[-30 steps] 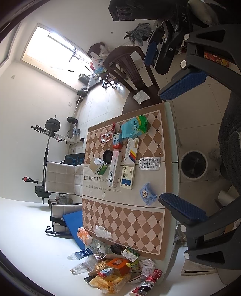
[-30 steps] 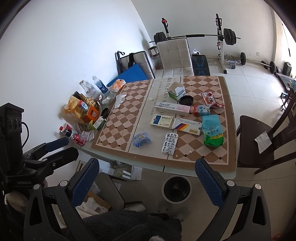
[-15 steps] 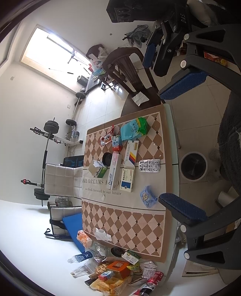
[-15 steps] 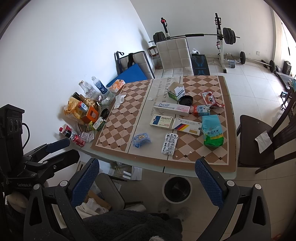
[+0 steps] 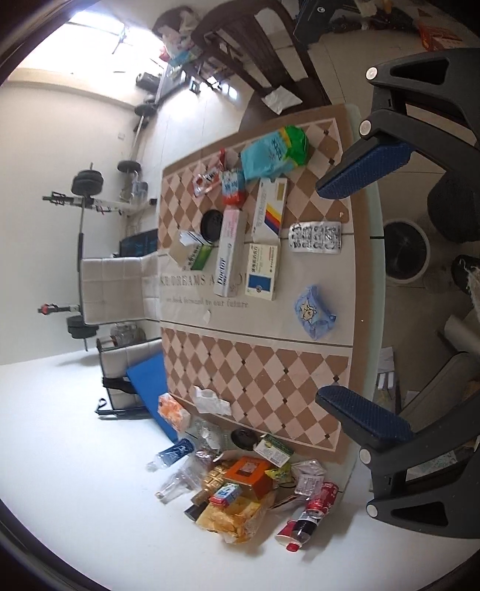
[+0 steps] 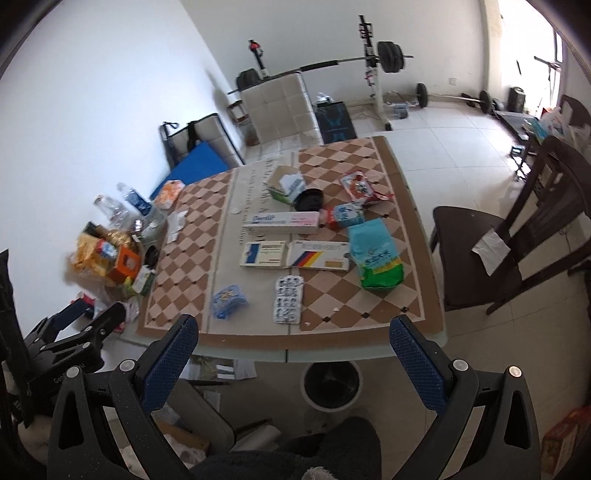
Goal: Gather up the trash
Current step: 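Grasp the silver blister pack with the left gripper while the right grasps the blue rice bag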
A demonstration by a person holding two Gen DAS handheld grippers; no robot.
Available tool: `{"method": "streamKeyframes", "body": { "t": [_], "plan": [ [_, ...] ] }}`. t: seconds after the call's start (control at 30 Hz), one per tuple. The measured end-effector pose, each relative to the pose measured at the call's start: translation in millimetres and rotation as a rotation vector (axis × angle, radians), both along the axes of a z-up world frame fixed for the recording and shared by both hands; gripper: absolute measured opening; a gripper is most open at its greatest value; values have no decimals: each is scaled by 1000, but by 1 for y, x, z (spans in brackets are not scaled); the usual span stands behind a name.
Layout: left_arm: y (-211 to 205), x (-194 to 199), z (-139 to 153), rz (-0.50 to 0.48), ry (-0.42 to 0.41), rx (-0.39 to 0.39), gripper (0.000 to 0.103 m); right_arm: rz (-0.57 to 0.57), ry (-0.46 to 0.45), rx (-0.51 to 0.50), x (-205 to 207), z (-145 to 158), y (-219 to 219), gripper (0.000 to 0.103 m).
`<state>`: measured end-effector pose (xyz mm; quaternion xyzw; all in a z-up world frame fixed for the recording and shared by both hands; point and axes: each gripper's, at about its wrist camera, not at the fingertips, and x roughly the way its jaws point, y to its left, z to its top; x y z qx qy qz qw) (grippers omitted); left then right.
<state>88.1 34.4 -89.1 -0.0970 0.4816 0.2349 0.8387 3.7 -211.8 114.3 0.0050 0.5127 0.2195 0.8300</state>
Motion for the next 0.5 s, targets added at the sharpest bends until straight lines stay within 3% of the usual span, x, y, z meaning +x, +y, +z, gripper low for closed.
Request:
{"method": "streamKeyframes", "body": {
  "t": [0.2,0.37,0.5],
  "plan": [
    [14,53,-88,99,177,-72,103,-72,50,-217,109,-100,2,103],
    [7,102,-171,141,353,-123,103,26,156,-348,198,-198,26,103],
    [3,133,-234,131,485,-222,103,134,239,-406,233,-254,50,103]
  ]
}}
